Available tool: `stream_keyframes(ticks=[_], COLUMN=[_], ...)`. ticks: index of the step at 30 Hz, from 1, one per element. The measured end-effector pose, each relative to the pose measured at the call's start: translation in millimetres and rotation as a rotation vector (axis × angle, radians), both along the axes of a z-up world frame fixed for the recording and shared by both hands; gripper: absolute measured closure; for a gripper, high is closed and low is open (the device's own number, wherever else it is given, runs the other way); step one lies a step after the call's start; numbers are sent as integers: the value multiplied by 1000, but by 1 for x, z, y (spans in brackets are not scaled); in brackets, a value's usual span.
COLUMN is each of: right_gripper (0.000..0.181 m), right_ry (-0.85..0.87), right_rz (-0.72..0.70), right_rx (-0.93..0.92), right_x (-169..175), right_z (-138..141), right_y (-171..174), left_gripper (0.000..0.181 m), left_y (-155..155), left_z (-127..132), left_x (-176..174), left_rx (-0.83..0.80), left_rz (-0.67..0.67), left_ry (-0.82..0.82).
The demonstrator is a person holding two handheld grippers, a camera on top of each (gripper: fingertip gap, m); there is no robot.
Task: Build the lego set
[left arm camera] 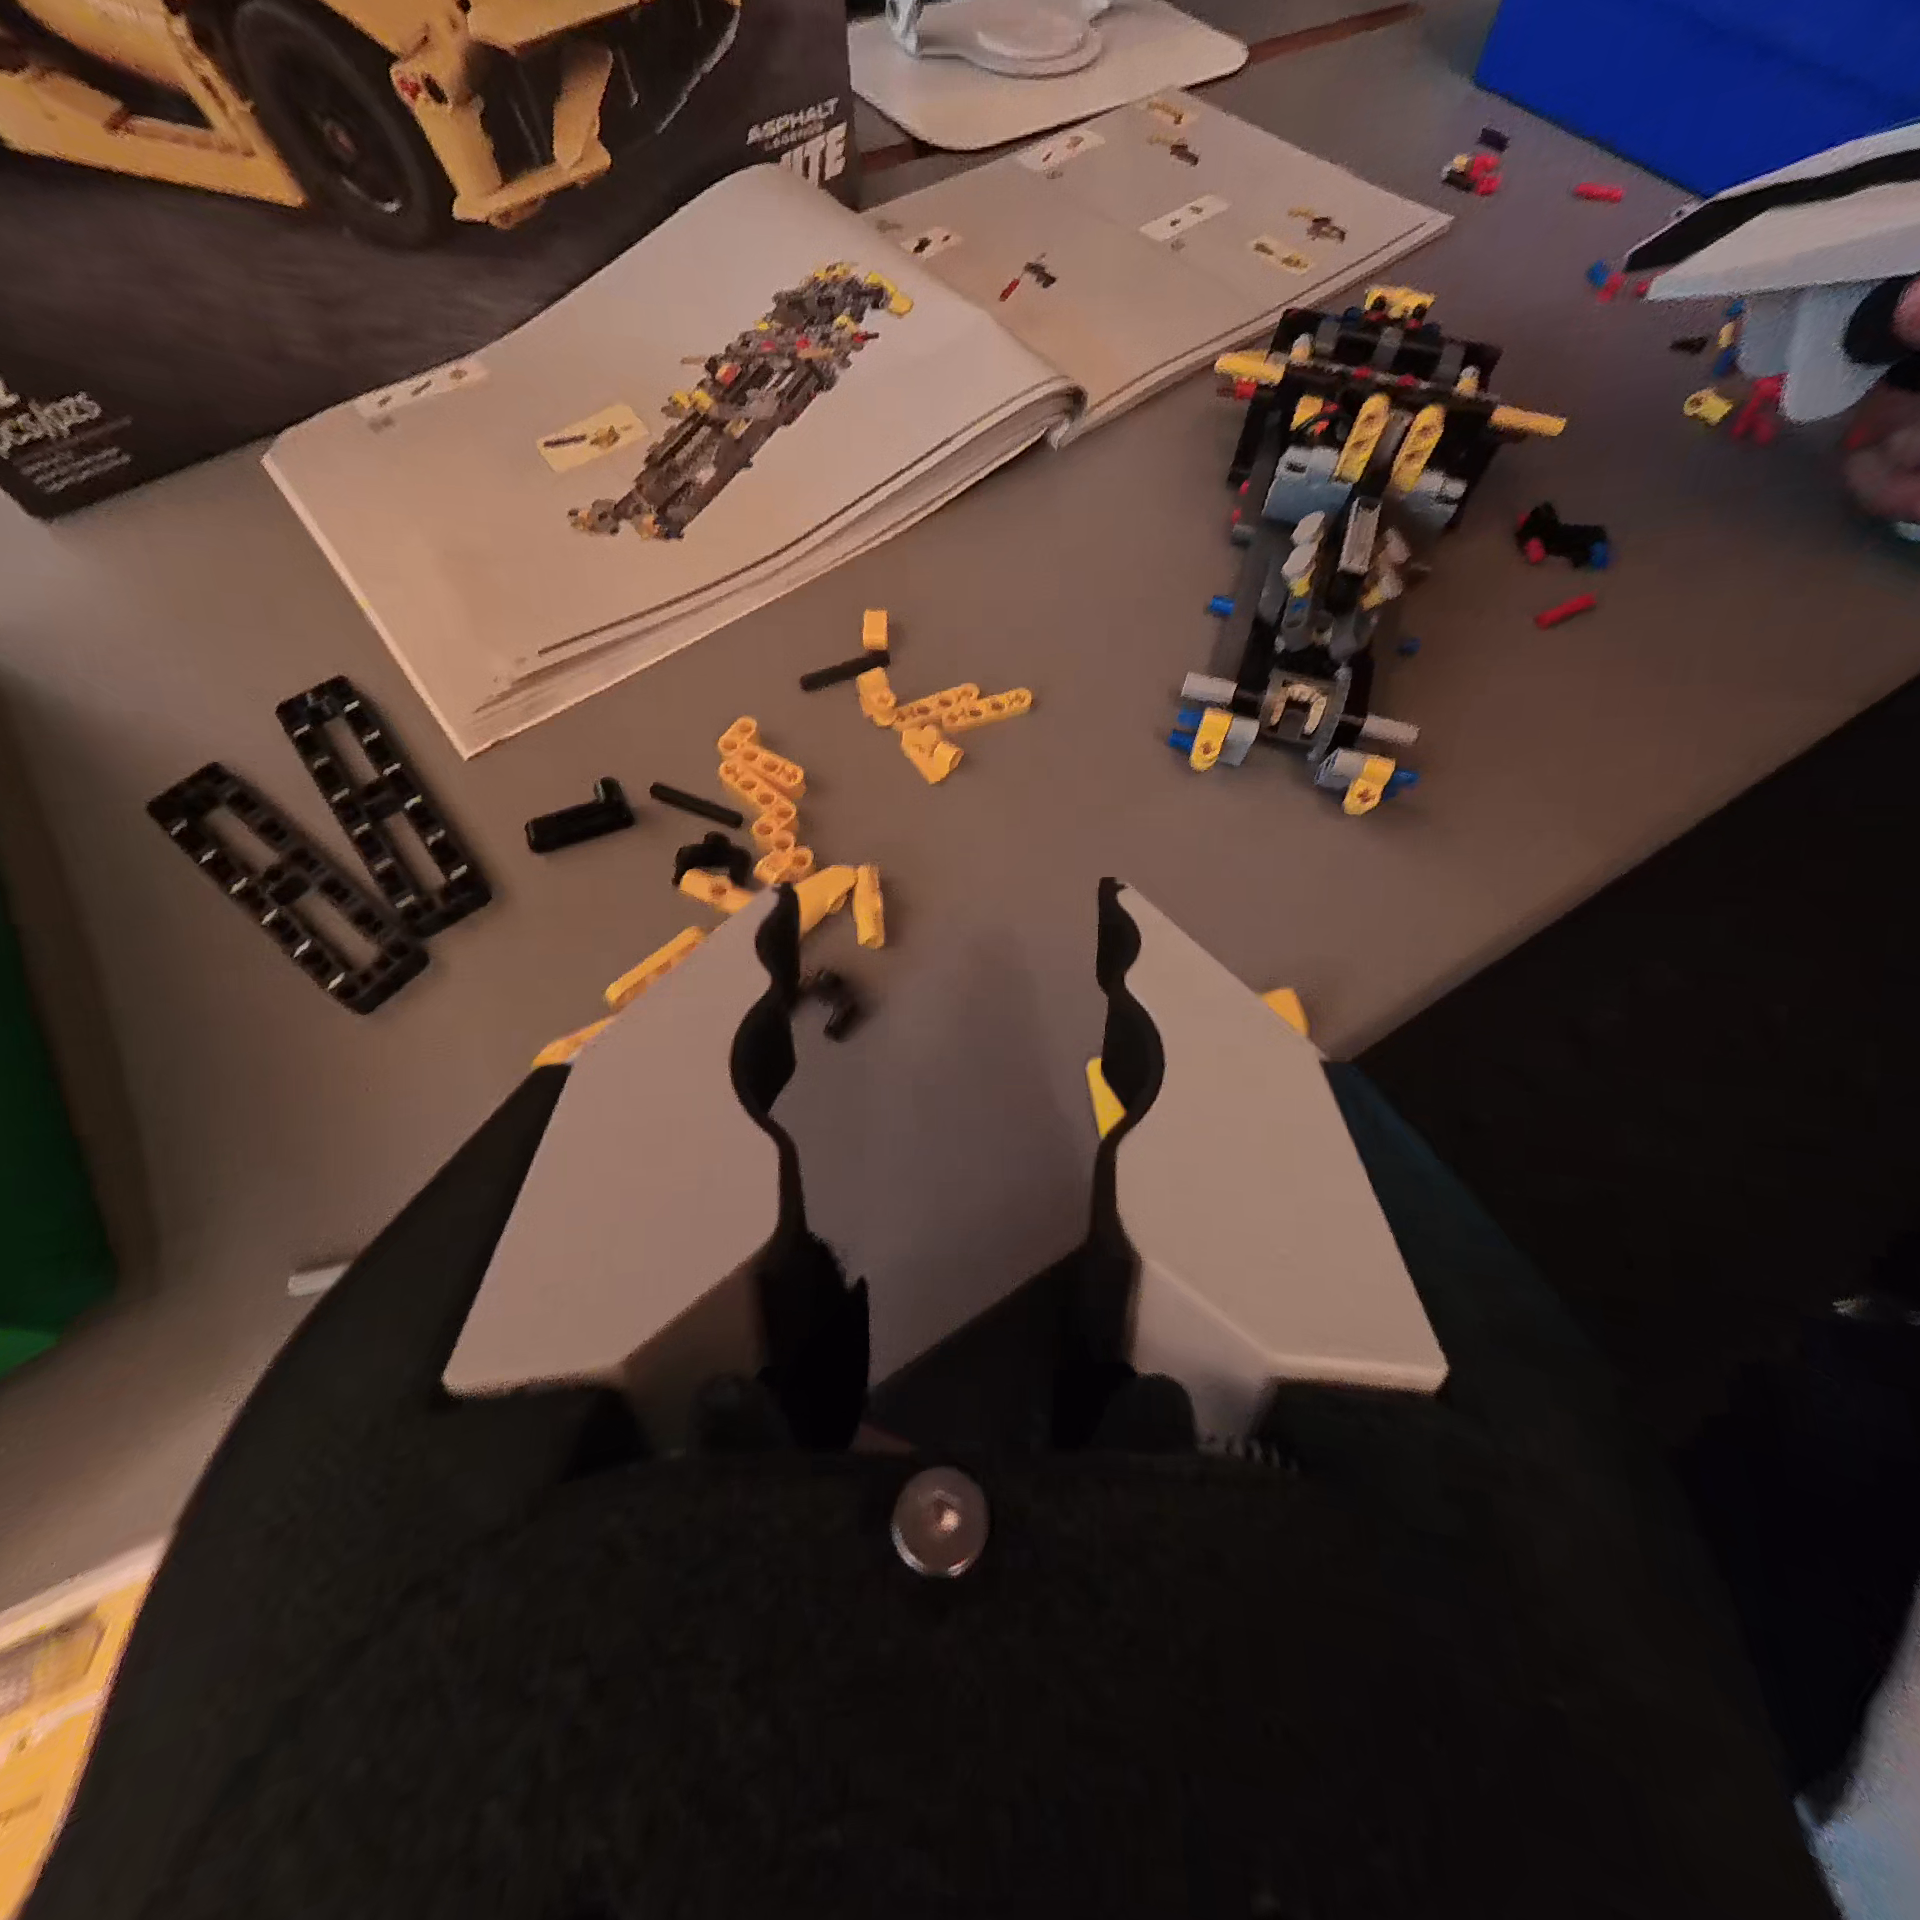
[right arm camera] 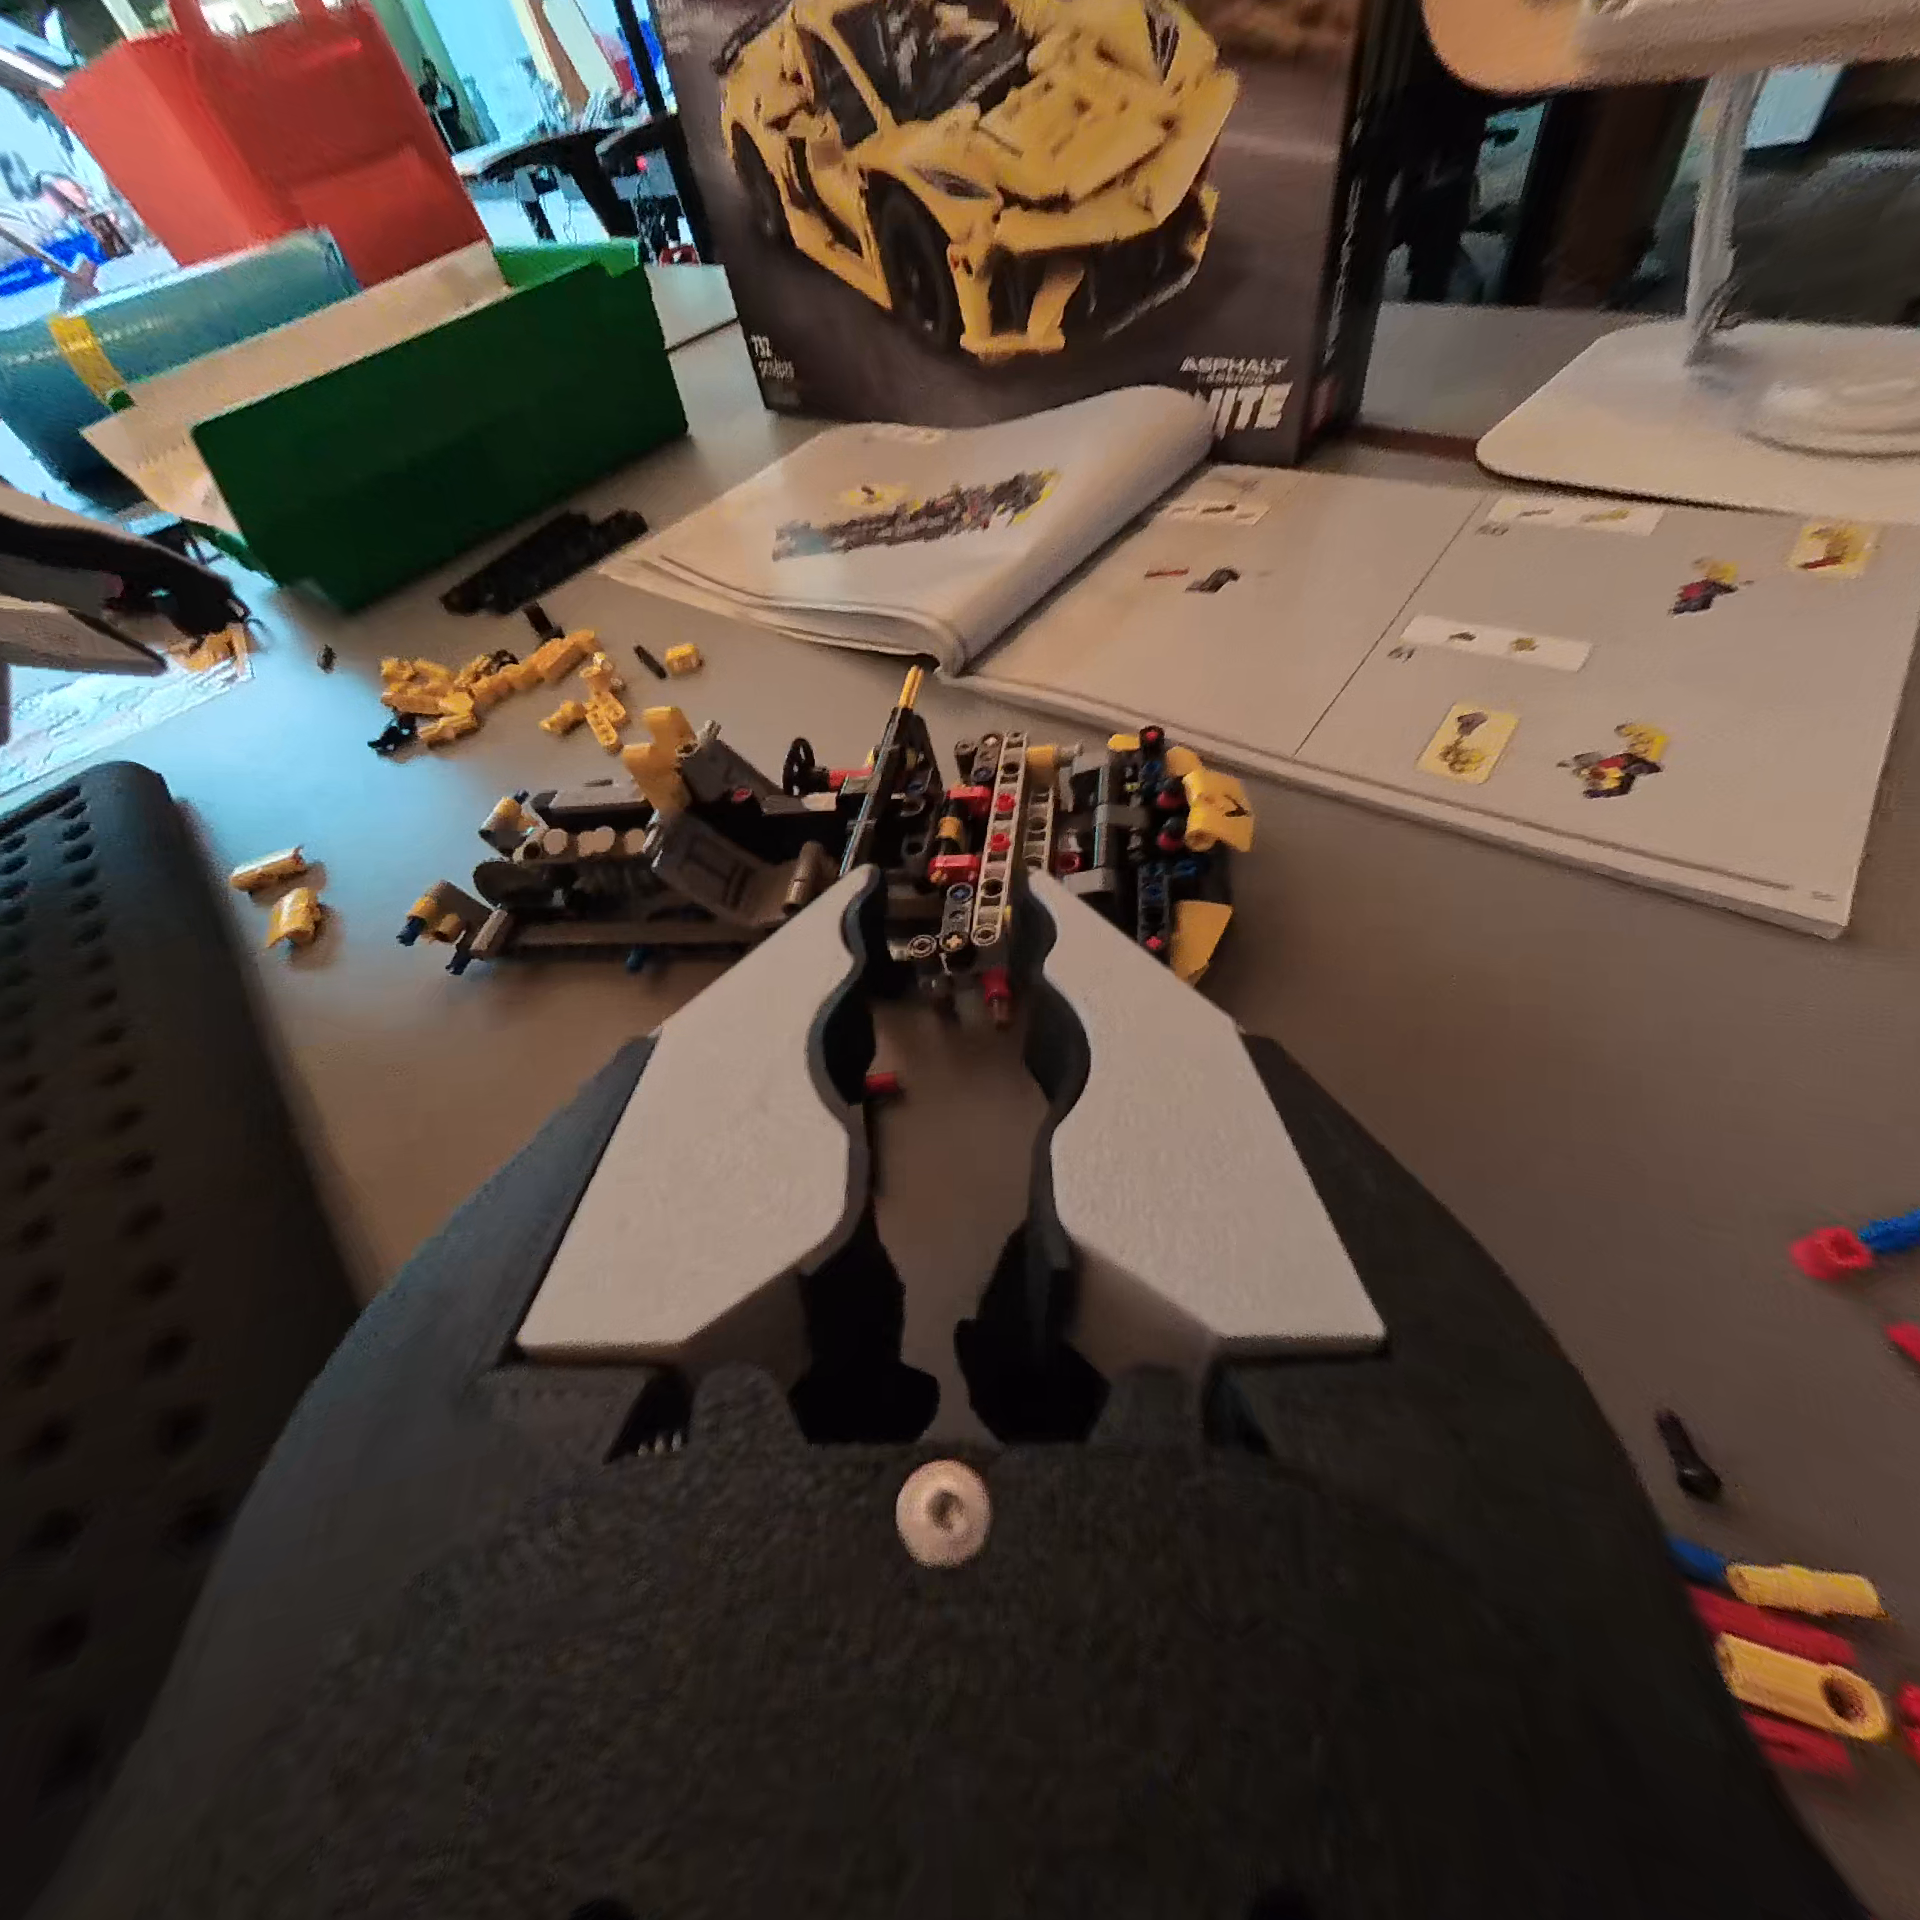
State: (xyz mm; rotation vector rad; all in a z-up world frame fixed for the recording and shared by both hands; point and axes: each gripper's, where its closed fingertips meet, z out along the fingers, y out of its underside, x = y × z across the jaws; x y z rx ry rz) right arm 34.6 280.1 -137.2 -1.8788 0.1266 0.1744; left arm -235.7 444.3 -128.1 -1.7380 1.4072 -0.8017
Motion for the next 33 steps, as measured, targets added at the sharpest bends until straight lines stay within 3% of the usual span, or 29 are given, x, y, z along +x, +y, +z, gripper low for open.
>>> stream_keyframes(ticks=[5, 13, 17, 21, 24, 26, 30, 33], right_gripper=[161, 161, 160, 161, 160, 161, 161, 161], right_ry=[-30, -26, 25, -31, -37, -40, -40, -39], right_rz=[-34, -75, -26, -14, -1, 3, 11, 18], right_rx=[27, 35, 38, 32, 15, 15, 3, 5], right_x=[5, 13, 7, 5, 3, 2, 0, -2], right_z=[4, 6, 4, 4, 0, 1, -1, -1], right_y=[-2, -5, -4, -3, -2, -2, -1, -2], left_gripper=[122, 123, 123, 123, 123, 123, 124, 124], left_y=[-21, -71, -93, -113, -106, -97, -67, -5], left_z=[14, 39, 32, 25, 30, 14, -23, -31], left_x=[36, 136, 179, 204, 216, 213, 174, 132], left_rx=[-109, -171, -228, -267, -224, -187, -98, 124], left_rz=[-116, -383, -529, -627, -616, -588, -497, -382], left_ry=[-63, -164, -127, -65, -86, 0, 243, 357])
